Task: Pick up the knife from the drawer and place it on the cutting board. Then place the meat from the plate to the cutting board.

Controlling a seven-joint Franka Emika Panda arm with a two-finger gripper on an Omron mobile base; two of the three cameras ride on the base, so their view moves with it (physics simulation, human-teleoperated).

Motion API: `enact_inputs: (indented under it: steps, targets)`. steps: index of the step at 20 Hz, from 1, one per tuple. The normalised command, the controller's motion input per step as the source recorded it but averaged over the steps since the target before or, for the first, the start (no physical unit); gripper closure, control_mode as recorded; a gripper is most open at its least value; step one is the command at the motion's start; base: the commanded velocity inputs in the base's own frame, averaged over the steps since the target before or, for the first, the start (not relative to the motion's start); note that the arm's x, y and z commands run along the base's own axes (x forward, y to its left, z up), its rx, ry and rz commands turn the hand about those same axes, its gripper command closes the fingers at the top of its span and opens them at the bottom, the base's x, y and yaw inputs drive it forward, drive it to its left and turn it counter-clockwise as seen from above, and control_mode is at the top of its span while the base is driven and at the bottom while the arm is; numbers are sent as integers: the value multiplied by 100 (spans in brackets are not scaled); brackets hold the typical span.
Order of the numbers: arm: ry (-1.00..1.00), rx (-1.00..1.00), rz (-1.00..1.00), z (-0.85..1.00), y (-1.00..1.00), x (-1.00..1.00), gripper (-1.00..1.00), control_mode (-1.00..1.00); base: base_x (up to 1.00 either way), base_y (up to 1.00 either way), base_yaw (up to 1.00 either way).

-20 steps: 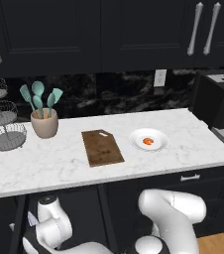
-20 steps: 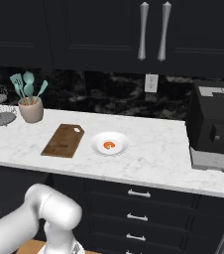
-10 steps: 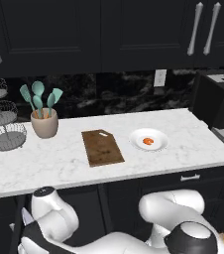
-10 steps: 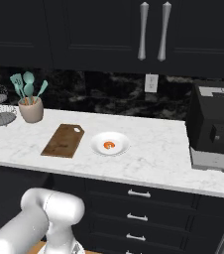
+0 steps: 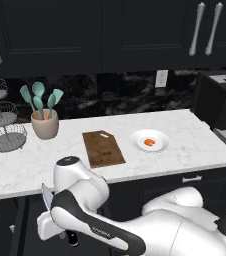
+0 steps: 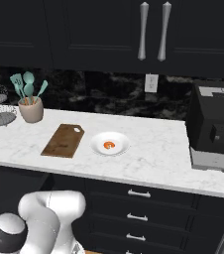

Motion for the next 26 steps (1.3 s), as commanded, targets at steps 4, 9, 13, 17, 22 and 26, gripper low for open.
enact_inputs:
  steps: [4,9,13,17,22,26]
  targets:
    - [0,0,-19,81,-89,59,100,-100,0,0,0]
    - [0,0,-23,39,-99,77,100,-100,0,0,0]
    - [1,0,-23,10,-78,97,100,-100,0,0,0]
    - [0,0,-18,4,-42,99,100,-100,0,0,0]
    - [0,0,-12,0,-16,99,100,-100,0,0,0]
    - [0,0,-2,0,-11,95,100,-100,0,0,0]
